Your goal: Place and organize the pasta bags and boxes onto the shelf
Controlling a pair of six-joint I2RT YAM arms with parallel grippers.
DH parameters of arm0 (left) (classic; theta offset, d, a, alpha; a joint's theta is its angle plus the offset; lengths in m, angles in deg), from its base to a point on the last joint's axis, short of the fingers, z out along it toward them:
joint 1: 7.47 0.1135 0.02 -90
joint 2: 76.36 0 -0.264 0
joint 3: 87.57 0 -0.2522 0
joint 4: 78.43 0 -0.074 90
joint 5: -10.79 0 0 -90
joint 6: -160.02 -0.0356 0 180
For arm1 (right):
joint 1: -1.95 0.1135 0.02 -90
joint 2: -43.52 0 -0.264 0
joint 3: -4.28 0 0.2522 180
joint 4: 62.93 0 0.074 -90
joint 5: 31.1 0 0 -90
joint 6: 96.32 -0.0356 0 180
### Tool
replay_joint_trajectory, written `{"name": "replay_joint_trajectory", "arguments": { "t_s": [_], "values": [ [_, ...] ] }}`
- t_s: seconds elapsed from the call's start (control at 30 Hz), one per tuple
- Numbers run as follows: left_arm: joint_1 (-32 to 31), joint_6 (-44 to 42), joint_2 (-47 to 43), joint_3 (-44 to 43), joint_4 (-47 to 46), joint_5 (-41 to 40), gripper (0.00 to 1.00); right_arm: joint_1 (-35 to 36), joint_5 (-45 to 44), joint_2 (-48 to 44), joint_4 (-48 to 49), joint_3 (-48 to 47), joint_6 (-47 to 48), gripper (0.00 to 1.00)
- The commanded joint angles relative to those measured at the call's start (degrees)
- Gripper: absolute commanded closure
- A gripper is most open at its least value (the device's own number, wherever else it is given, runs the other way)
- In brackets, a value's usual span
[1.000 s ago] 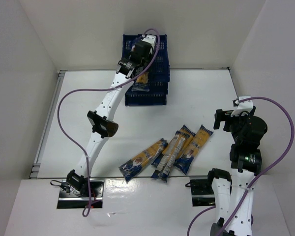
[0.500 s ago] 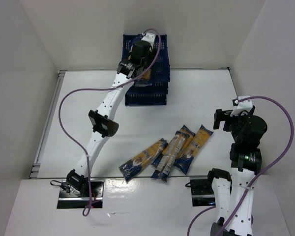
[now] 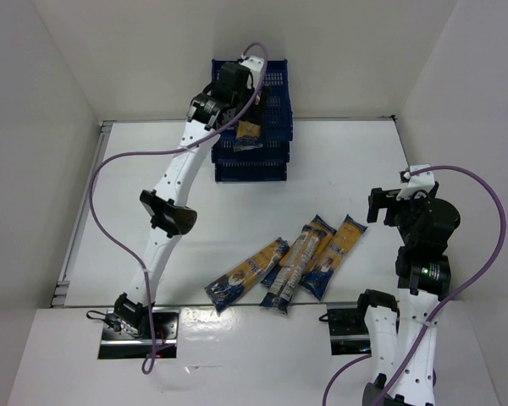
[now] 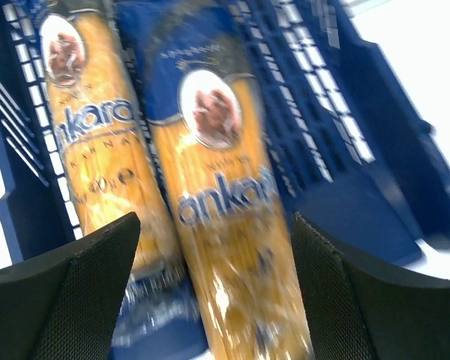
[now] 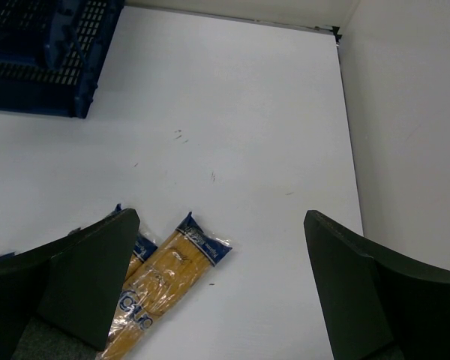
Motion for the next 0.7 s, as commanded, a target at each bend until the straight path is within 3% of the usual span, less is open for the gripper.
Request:
{"name": "replay_joint_trajectory", "arguments": {
  "t_s": [0.0, 0.3, 0.67],
  "values": [
    [0.39, -0.64, -6.21, 2.24, 2.21, 7.42, 0.13, -0.47, 0.78, -0.35, 0.18, 0.38, 0.45, 0.00],
    [-0.14, -1.17, -9.29, 7.78, 6.25, 8.58, 0.20, -0.47, 0.78, -0.88, 0.18, 0.38, 0.45, 0.00],
    [-0.14, 0.06, -8.24, 8.31, 7.49, 10.34, 0.21, -0.47, 0.78, -1.41, 0.18, 0.38, 0.45, 0.00]
  ]
}}
